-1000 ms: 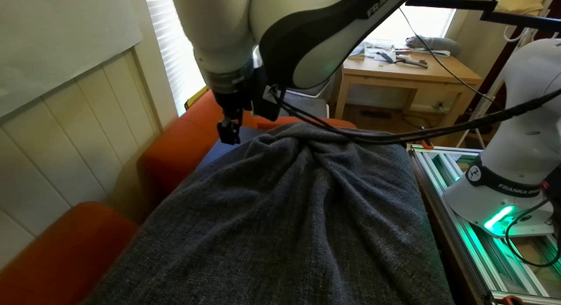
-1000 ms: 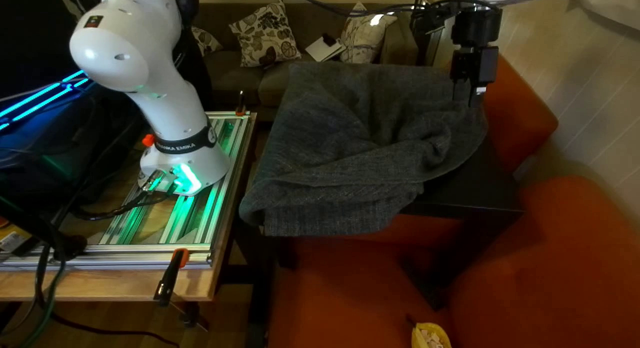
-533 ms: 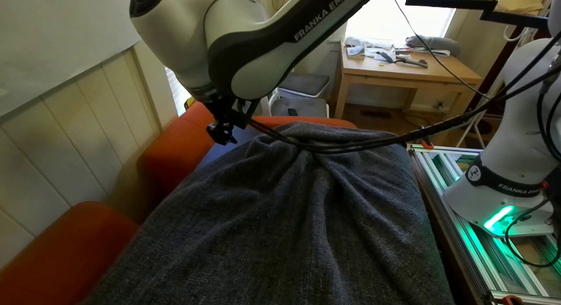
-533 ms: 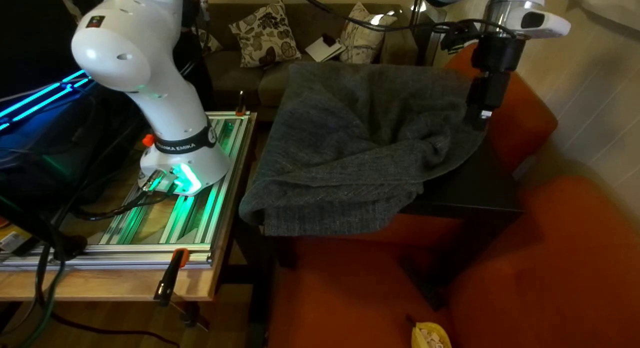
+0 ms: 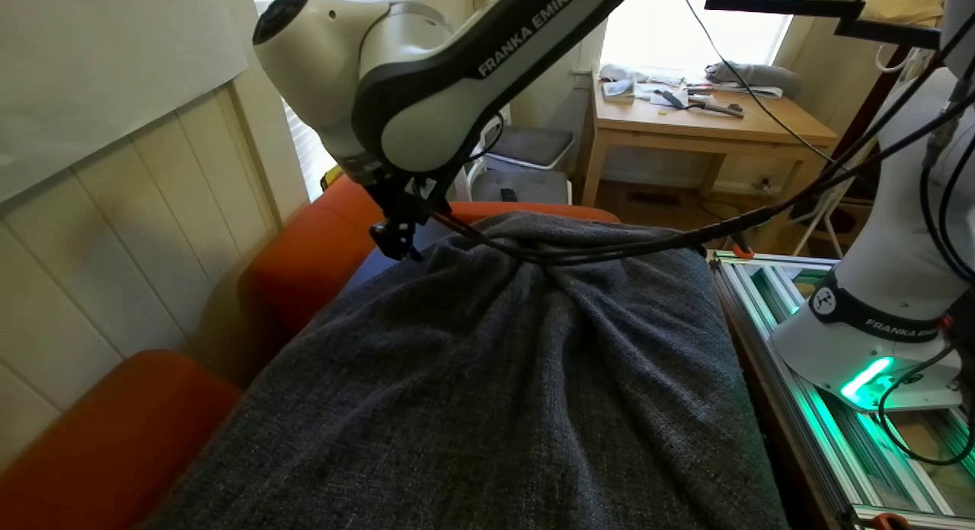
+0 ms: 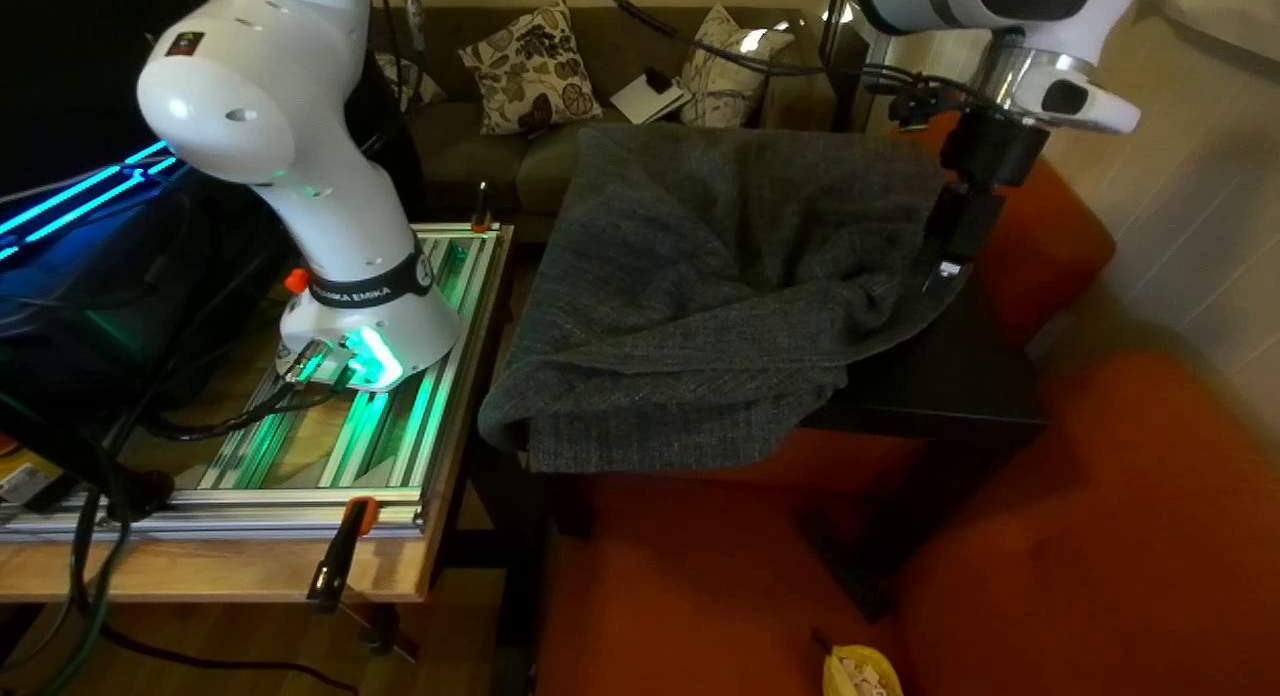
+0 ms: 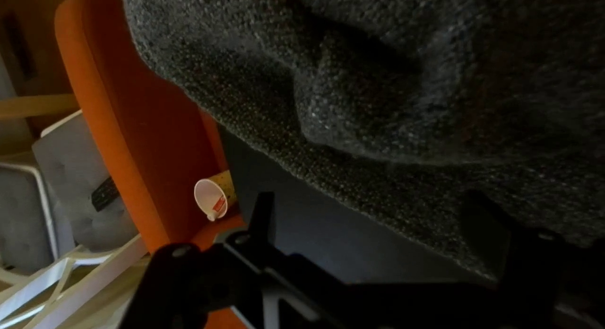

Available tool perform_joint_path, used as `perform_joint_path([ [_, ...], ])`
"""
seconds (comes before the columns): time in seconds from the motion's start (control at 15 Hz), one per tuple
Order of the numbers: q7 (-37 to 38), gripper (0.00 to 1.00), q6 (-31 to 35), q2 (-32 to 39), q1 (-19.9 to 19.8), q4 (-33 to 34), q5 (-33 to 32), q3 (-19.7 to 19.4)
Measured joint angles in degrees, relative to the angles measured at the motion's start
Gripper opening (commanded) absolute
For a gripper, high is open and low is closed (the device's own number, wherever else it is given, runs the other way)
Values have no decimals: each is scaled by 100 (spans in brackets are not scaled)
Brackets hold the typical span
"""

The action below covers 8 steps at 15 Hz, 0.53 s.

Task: Cover the stool fully with the grey cloth

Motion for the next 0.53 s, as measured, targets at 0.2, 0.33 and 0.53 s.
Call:
perform_joint_path([
  [0.2, -432, 75, 0, 400, -412, 246, 647, -74],
  [0.33, -737, 66, -29, 653, -654, 456, 1080, -103],
  [0.53, -1046, 45, -242, 917, -886, 781, 1556, -131],
])
